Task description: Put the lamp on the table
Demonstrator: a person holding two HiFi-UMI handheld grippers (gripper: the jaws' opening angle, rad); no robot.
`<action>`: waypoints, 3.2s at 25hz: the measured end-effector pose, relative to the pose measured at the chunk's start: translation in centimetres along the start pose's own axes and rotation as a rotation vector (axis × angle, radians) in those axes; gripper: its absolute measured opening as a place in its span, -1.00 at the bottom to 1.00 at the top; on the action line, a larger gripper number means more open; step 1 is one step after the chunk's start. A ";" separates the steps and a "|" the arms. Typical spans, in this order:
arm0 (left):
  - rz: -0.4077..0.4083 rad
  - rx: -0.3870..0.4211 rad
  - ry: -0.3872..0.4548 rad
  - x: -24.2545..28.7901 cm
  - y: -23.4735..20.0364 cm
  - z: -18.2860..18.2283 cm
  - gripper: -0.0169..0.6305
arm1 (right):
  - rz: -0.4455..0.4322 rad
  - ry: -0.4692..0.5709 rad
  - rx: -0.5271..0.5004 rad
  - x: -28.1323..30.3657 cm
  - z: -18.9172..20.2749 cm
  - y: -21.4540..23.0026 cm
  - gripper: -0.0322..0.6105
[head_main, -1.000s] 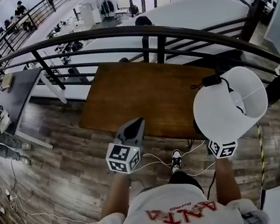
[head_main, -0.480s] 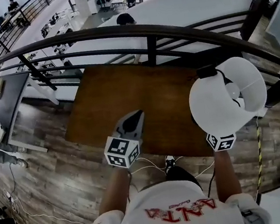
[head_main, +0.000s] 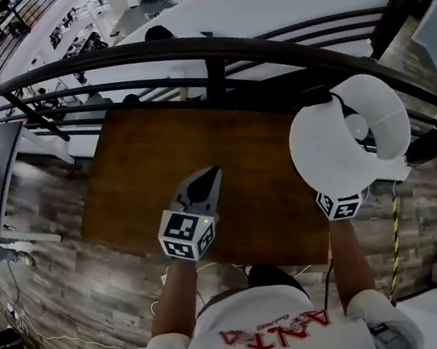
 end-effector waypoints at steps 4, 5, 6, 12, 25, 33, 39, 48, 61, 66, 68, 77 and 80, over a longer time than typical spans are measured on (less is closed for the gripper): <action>0.003 -0.004 -0.007 4.2 -0.2 0.3 -0.91 | -0.008 0.000 0.002 3.9 0.8 2.9 -0.49; 0.004 -0.003 -0.012 5.2 -0.2 0.5 -0.91 | -0.011 0.000 0.009 4.8 1.1 3.6 -0.49; 0.005 -0.002 -0.017 6.1 -0.3 0.8 -0.91 | -0.015 -0.001 0.019 5.7 1.4 4.2 -0.49; 0.002 -0.030 -0.032 10.4 -0.6 2.4 -0.91 | -0.010 -0.026 0.090 9.8 4.1 7.0 -0.49; -0.028 -0.078 -0.113 14.9 -2.5 7.3 -0.91 | -0.020 -0.074 0.121 16.6 10.7 11.1 -0.49; -0.046 -0.070 -0.153 16.4 -3.1 8.9 -0.91 | 0.001 -0.073 0.106 18.6 13.0 12.5 -0.49; -0.047 -0.068 -0.160 16.4 -2.9 8.7 -0.91 | -0.002 -0.054 0.095 18.4 12.7 12.1 -0.48; -0.013 -0.064 -0.146 16.4 -2.4 8.6 -0.91 | -0.008 -0.054 0.080 18.3 12.7 11.3 -0.48; -0.020 -0.063 -0.145 14.5 -2.4 9.1 -0.91 | 0.033 -0.100 0.109 17.9 15.1 12.2 -0.12; -0.034 -0.059 -0.145 12.6 -2.5 8.1 -0.91 | 0.046 -0.145 0.091 15.1 15.9 11.5 -0.08; -0.035 -0.053 -0.138 11.5 -2.4 7.3 -0.91 | 0.050 -0.157 0.062 13.4 15.6 10.7 -0.08; -0.019 -0.032 -0.058 4.7 -2.6 4.1 -0.91 | 0.094 -0.165 0.128 5.2 13.4 5.3 -0.21; 0.005 -0.018 -0.032 1.4 -1.8 3.1 -0.91 | 0.090 -0.134 0.139 1.7 11.6 2.4 -0.34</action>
Point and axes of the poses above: the fingertips, and each gripper's own axes: x forward along the fingers, y to its right, z out of its underside, the point moved 5 cm from there along -x, backward along the fingers, and after that the axes turned 8 degrees about x, right-handed, at the moved point
